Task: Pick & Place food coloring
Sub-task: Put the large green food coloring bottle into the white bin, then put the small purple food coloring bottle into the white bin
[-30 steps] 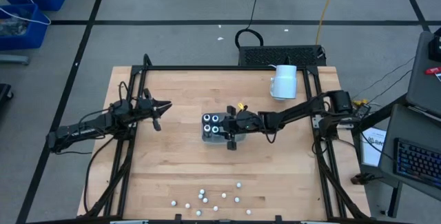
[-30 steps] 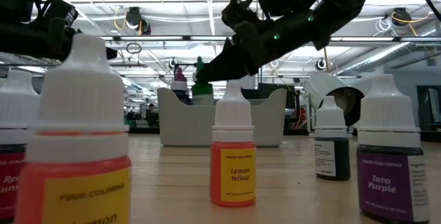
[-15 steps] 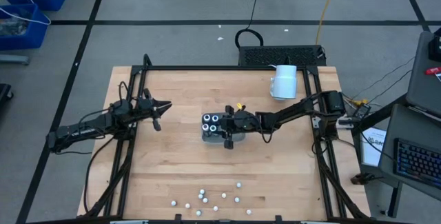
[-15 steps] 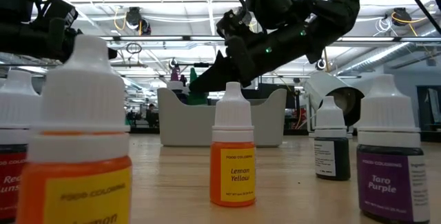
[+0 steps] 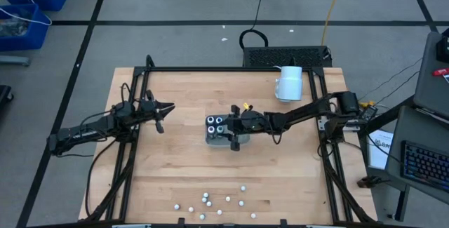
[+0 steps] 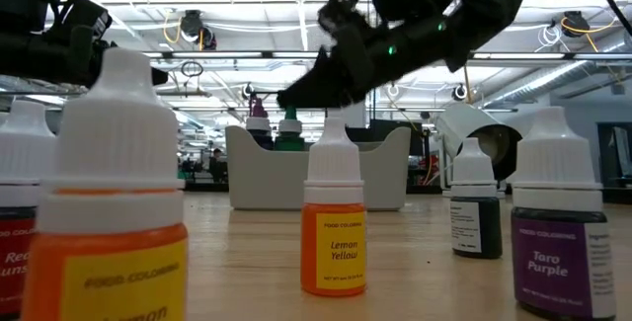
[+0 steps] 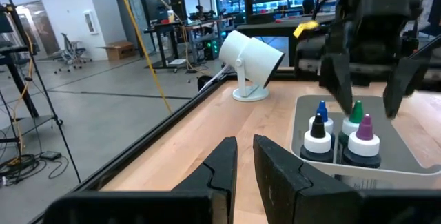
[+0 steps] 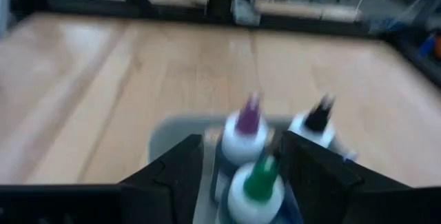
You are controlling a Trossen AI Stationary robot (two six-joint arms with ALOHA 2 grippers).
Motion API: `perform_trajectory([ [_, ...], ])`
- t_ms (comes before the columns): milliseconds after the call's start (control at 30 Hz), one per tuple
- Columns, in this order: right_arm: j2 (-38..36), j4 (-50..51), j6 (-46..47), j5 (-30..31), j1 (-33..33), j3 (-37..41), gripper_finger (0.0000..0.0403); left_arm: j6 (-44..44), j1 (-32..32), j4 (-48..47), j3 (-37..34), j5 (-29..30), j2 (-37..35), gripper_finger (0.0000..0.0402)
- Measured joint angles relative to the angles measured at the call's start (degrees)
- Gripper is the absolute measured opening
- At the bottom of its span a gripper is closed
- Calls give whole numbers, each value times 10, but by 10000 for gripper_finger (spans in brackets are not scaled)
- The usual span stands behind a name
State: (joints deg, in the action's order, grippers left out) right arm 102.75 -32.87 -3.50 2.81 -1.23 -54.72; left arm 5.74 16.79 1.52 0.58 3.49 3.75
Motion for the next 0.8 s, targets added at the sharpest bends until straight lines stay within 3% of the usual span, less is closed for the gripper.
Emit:
perform_trajectory([
  [200, -116, 105, -8, 0, -20, -1, 178, 0, 0, 0, 0, -5, 1, 58],
  [300, -194, 156, -31, -1, -45, 3, 134, 0, 0, -1, 0, -5, 5, 58],
  [500, -352, 162, -49, 2, -82, 82, 13, 0, 0, 0, 0, -5, 11, 58],
  [800, -517, 145, -1, 57, -98, 215, 1, 0, 0, 3, 0, -4, 12, 58],
])
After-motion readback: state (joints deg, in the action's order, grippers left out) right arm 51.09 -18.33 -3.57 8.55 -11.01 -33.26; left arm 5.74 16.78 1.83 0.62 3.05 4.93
